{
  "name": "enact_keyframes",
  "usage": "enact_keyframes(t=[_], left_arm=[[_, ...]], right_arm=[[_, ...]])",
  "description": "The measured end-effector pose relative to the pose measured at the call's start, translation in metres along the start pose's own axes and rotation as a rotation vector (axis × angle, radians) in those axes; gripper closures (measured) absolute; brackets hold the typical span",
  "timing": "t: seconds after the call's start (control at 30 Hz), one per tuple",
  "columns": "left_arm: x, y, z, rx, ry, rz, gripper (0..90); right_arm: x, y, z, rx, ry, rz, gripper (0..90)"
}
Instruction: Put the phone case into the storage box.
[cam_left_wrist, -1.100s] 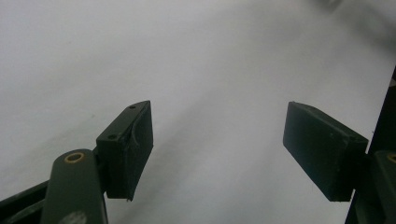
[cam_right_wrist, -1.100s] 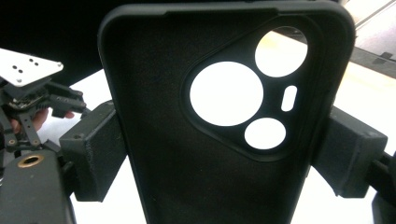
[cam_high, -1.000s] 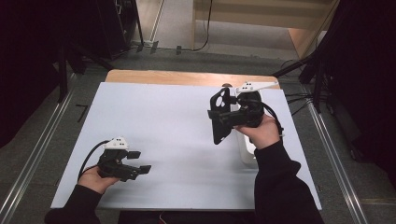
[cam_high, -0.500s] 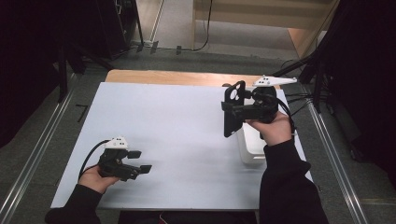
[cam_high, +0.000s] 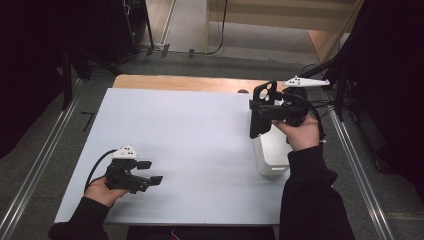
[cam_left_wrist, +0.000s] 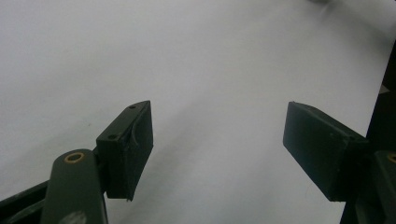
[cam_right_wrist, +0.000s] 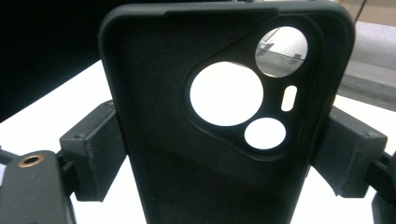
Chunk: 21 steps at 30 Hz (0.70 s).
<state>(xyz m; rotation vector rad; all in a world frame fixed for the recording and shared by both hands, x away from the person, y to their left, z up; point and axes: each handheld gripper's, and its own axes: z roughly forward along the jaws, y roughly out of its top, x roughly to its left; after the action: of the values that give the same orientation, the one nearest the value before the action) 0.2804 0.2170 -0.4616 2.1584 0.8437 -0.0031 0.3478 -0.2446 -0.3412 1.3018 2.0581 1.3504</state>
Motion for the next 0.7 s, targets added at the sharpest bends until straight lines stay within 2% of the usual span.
enact_keyframes(t=[0.3, 0.7], left_arm=[[0.001, 0.001, 0.000, -0.007, 0.000, -0.009, 24.0], [0.001, 0.001, 0.000, -0.007, -0.013, -0.009, 24.0]], right_arm=[[-0.019, 0.007, 0.004, -0.008, -0.052, 0.047, 12.0], [-0.031, 0.021, 0.018, 0.009, -0.135, 0.065, 12.0]])
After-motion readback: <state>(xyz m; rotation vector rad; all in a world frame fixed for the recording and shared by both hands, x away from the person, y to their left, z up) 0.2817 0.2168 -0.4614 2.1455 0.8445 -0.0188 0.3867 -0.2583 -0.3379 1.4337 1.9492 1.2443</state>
